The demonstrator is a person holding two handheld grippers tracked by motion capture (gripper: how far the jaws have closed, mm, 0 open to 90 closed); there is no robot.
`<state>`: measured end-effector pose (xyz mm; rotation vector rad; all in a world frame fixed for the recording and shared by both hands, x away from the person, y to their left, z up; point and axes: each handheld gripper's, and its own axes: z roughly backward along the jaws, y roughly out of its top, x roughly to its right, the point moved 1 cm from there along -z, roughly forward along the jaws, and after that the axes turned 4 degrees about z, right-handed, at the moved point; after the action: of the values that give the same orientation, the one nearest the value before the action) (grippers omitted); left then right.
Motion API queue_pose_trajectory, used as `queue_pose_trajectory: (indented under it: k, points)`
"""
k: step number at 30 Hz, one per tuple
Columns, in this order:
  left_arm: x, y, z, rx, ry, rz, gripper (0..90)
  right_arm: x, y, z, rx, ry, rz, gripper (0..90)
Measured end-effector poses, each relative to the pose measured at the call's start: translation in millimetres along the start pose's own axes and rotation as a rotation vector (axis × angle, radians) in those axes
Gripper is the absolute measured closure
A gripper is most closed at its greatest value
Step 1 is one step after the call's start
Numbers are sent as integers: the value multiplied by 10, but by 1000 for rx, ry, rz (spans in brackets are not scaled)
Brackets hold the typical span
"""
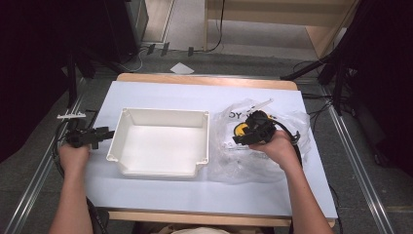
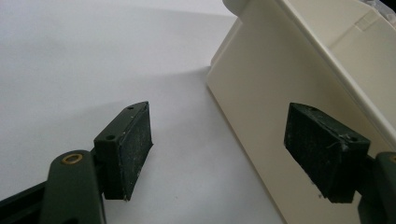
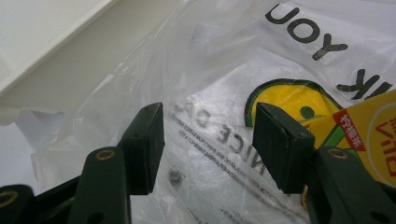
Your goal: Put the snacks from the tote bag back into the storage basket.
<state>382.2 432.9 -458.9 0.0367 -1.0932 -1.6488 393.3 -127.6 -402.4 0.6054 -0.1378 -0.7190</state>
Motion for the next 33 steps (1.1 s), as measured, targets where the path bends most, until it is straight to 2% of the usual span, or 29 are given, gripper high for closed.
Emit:
queue_pose_trajectory:
  k: [16,21,24,33]
  points:
    - [13,15,3,4,-1,-9,245,37,1,115,23,-7,-5,442]
    - [39,17,19,13,-4,-37,248,50,3,151,31,0,-2,452]
    - [46,22,28,24,-4,-37,248,56,1,172,31,5,-1,456]
    - [31,25,-19,-5,-3,-30,248,120,-31,293,46,-9,-11,448]
